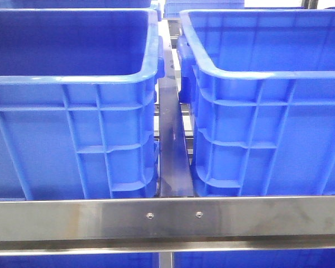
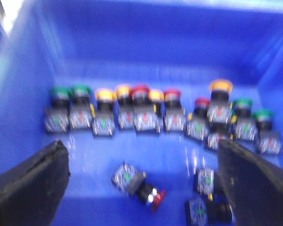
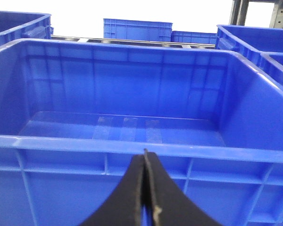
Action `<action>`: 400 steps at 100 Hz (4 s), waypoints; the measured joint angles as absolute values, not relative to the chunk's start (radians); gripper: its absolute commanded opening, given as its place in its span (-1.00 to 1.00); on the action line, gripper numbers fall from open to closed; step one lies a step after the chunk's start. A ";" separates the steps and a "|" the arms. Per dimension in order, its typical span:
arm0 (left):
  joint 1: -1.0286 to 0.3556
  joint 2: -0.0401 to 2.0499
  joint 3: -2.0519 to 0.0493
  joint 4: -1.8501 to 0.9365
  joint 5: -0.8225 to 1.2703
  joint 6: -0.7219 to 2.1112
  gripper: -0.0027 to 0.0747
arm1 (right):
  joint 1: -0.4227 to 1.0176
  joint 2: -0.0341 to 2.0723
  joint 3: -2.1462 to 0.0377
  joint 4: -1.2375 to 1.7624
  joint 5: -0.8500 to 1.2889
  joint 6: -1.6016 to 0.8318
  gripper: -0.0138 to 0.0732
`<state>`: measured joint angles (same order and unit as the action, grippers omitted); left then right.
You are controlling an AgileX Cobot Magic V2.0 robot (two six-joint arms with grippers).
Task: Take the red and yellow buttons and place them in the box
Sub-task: 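Close the left gripper on the base of a red push-button, then lift the red button and carry it toward the gap between bins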
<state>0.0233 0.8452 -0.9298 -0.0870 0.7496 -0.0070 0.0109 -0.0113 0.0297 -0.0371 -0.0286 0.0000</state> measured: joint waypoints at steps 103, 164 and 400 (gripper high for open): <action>-0.033 1.775 -1.498 -0.091 1.061 -0.007 0.64 | 0.011 -0.011 0.030 -0.037 -0.029 0.000 -0.84; -0.033 1.869 -1.505 -0.091 0.991 -0.007 -0.68 | 0.011 -0.011 0.030 -0.037 -0.029 0.000 -0.84; -0.731 1.406 -1.246 -0.295 0.793 0.389 -0.98 | 0.011 -0.011 -0.001 -0.035 0.091 0.000 -0.84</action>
